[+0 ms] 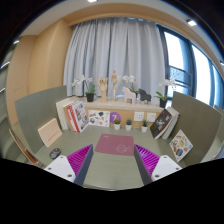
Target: Arrange mouse
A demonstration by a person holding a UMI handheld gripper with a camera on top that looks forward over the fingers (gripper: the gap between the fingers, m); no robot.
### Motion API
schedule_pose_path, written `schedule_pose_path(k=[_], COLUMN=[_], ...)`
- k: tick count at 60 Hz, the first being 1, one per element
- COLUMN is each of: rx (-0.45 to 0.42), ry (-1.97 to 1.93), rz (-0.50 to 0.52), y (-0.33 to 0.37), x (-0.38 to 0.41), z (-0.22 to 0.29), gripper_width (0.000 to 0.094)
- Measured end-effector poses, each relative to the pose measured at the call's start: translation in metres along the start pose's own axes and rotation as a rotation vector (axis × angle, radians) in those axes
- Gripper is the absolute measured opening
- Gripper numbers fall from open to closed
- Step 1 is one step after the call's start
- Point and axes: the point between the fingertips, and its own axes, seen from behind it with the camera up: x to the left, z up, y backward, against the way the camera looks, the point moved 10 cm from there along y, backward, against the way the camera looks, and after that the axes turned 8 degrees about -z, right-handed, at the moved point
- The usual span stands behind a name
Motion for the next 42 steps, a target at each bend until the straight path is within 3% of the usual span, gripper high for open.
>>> schedule_pose_path(k=[11, 28, 42], rx=[0.058, 0.239, 0.351], ry=[-0.039, -0.001, -0.004], rz=[-0.046, 0.061, 0.143], y=[-0.011, -0.035, -0.081], x=[0.035, 0.179, 0.311], z=[-0.065, -0.157, -0.196], gripper_width=[0.0815, 0.0807, 0.0802])
